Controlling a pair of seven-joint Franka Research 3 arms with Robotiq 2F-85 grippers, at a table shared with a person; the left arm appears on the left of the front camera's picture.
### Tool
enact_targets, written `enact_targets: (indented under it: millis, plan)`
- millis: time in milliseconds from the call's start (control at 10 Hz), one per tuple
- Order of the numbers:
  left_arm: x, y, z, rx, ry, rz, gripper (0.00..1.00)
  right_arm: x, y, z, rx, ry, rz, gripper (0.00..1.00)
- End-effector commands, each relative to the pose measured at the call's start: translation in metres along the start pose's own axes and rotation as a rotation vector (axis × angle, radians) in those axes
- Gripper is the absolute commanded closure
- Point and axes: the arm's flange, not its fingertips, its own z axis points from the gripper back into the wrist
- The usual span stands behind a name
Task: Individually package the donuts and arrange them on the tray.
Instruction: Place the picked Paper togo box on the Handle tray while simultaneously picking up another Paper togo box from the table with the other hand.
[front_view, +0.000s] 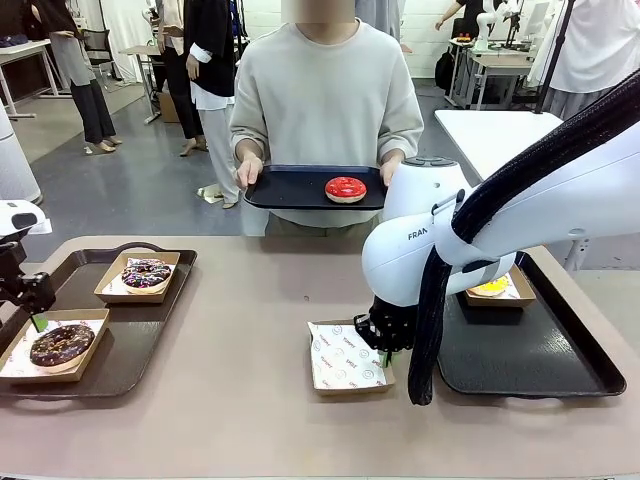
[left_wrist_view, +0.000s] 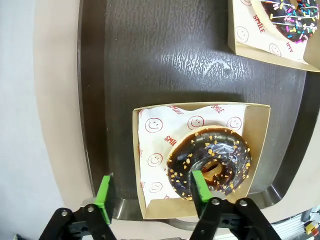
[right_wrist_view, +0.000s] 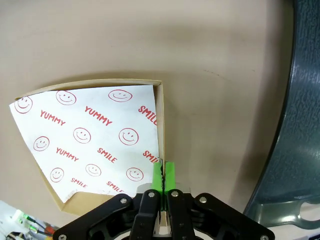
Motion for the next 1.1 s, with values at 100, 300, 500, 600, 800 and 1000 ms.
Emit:
enact_targets:
  millis: [100,300,500,600,800,1000]
  plan:
    - [-0.004,0.001,0.014,-0.033,-0.007,0.007,0.0,0.0,0.002,-0.002,0.003,-0.009,-0.002,1.0]
    - [-0.012,0.001,0.029,-0.115,-0.016,-0.013,0.0,0.001,0.005,0.013,0.006,0.009,0.004,1.0]
    - [-0.029,0.008,0.065,-0.343,-0.033,-0.05,0.0,0.009,0.01,0.065,0.0,-0.036,0.027,1.0]
    - [-0.037,0.02,0.085,-0.478,-0.053,-0.03,0.0,0.017,0.014,0.095,-0.008,-0.06,0.042,1.0]
    - [-0.045,0.054,0.114,-0.755,-0.064,0.015,0.0,0.047,0.019,0.153,-0.03,-0.072,0.05,1.0]
    - [-0.046,0.09,0.119,-0.919,-0.12,0.064,0.0,0.083,0.024,0.19,-0.022,-0.049,0.069,1.0]
